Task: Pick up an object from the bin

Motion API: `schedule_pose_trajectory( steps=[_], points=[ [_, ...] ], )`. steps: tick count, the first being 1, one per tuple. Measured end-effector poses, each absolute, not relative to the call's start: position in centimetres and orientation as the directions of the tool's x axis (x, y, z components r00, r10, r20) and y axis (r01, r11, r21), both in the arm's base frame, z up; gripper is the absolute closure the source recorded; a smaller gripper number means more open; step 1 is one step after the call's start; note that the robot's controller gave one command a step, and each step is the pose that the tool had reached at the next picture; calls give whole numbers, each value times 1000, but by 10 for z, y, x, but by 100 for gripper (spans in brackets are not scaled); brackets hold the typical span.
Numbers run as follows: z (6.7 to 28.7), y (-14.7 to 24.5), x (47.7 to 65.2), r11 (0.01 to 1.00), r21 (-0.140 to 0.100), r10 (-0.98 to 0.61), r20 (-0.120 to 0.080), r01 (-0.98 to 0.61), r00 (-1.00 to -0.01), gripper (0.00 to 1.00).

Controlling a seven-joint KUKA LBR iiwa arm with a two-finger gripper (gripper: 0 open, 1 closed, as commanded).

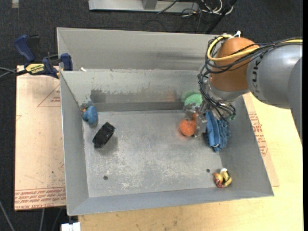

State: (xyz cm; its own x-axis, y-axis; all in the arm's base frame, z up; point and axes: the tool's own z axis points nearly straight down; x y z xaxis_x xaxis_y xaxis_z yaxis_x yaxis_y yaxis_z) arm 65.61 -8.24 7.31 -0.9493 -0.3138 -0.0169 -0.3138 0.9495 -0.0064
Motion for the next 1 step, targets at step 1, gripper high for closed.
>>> schedule_pose_trajectory(
  steps=[1],
  points=[
    [176, -68, 657, 955, -6, -295, -21, -295, -955, 100]
  ],
)
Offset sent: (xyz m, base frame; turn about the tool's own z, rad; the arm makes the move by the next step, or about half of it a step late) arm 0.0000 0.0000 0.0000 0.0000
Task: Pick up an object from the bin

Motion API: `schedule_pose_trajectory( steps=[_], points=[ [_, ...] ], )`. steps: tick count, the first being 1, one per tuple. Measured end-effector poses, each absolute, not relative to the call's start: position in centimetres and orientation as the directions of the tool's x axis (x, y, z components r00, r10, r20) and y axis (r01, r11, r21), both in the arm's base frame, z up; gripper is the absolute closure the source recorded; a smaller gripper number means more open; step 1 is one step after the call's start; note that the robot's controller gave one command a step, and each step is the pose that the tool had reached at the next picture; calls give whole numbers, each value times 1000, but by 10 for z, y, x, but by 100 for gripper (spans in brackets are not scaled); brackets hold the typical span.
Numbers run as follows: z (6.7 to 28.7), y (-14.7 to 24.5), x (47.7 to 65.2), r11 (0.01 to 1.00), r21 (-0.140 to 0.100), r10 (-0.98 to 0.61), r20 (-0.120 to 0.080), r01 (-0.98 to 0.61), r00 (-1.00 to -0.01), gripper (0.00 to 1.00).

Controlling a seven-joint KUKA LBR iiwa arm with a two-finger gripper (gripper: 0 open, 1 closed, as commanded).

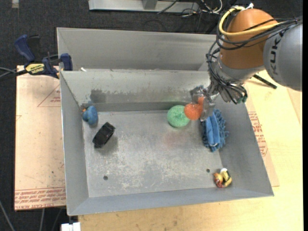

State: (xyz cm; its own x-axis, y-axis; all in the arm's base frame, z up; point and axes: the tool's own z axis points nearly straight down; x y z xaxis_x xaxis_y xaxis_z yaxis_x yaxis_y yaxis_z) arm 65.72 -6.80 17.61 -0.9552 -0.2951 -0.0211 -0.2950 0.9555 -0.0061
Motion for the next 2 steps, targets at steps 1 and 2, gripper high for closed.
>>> schedule_pose_trajectory(
  steps=[1, 2],
  points=[
    [176, -68, 657, 955, -6, -295, -21, -295, -955, 100],
    [234, -80, 650, 959, -4, -285, -19, -285, -958, 100]
  ],
)
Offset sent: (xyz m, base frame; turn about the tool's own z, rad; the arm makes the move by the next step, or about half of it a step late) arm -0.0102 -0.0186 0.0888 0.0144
